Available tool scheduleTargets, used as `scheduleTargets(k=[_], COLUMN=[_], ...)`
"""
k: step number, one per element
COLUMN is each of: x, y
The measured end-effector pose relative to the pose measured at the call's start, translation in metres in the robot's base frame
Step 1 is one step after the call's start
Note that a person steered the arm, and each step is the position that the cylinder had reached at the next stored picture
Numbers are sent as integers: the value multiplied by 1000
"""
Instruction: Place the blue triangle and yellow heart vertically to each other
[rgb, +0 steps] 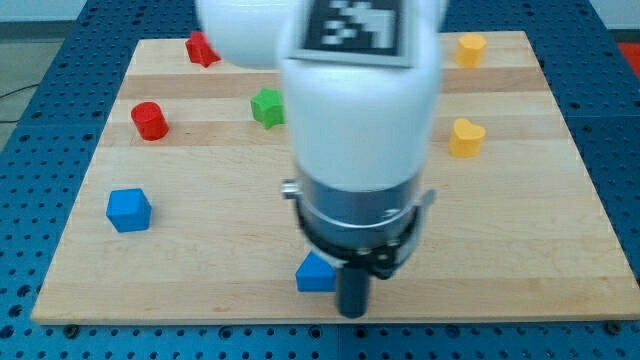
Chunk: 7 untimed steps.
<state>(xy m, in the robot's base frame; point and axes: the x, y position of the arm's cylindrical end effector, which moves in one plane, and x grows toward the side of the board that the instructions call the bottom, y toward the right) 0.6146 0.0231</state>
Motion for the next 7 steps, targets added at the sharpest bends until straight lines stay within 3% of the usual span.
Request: scheduleTargets(k=[1,4,5,6,7], x=[-27,-54,-23,4,-20], y=[-61,-60,-43,-74,-120])
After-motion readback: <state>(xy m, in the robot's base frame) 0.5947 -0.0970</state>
